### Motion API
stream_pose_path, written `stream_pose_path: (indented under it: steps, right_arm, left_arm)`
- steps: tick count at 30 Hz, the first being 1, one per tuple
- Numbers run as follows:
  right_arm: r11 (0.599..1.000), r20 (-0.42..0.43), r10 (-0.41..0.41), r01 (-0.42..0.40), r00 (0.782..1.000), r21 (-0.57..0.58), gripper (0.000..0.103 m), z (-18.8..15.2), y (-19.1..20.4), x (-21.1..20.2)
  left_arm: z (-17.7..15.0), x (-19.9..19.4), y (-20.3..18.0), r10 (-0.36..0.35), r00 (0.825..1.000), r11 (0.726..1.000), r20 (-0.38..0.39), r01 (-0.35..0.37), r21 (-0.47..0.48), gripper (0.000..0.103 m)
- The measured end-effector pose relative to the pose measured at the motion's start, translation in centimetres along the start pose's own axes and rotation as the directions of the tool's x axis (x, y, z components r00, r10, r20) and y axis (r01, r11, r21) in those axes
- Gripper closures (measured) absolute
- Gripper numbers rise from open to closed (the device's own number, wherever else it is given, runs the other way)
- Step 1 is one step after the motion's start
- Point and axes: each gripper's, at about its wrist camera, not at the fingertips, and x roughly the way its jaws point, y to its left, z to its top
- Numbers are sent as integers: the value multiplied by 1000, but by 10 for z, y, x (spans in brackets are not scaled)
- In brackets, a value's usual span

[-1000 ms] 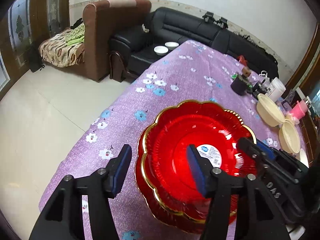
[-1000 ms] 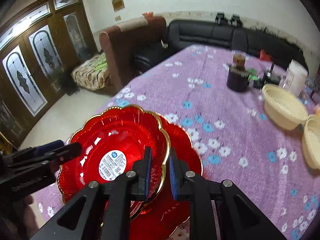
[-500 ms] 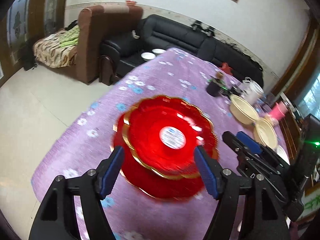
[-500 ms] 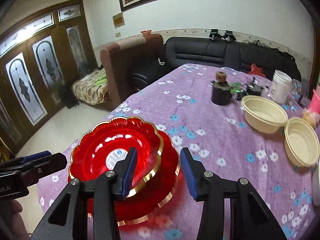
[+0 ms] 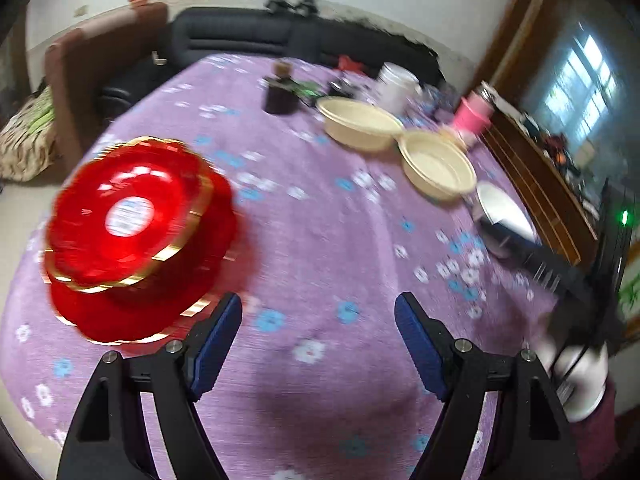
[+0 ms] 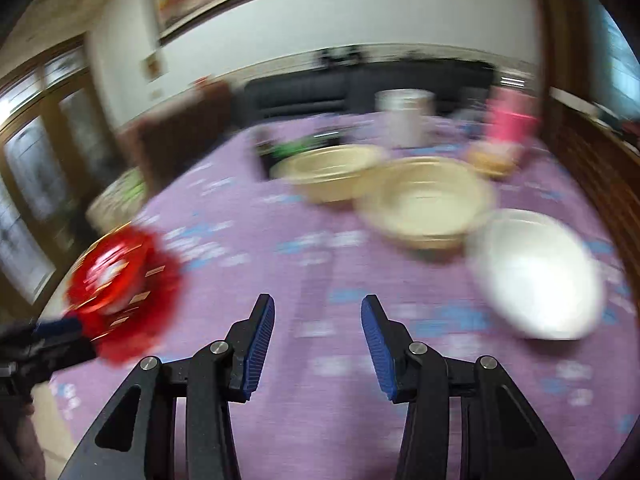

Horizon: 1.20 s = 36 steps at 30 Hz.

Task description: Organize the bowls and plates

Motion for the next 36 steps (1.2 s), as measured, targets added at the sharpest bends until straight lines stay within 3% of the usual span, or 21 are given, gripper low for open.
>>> stream_pose_path:
  steps: [2,5,7,9,12,14,15,20,25,30,36]
  right_arm:
    - [993,26,-87,84,996,88,54,5,-48,-10]
    - [942,34,-219,202,975,270,54,10,-131,-22]
    - [909,11,-256,237,967,344,54,11,-166,-19]
    - [876,-27,-262,250,965,413,54,9,-198,-9]
    - [864,-79,-209,222,975,452,54,9,-220,19]
    - [870,-91,-156,181,984,459,77,10,-225,33]
    - [875,-104,-119,154,987,459,90,11,-224,41]
    - [912,-139,56,6,989,411,92,6,-197,51]
    - [921,-189,240,-162,952,353,93,-2,-146,49]
    - [958,-241,253,-208,937,196,93,-8,-85,46]
    - [981,-280,193,-192,941,30,90,-24,-29,52]
  left_arm:
    - [-2,11,-12,-11,1000,1000,-28,12,15,25]
    - [0,26,-24,-32,997,999,-66,33,9,25]
    - [2,33,-30,-43,996,999,-84,43,3,25]
    - [4,39,-39,-44,995,999,-92,45,10,25]
    - [6,44,-52,-37,995,999,-91,40,29,25]
    - [6,47,-56,-40,994,999,-98,43,28,25]
    - [6,49,-56,-41,994,999,-102,44,25,25]
    - [9,59,-50,-19,993,1000,-114,20,5,25]
    - [13,74,-45,-35,991,999,-133,30,-38,25]
    - [11,85,-42,-59,988,997,-145,50,-65,25]
    - [7,105,-41,-30,982,999,-188,22,-48,25]
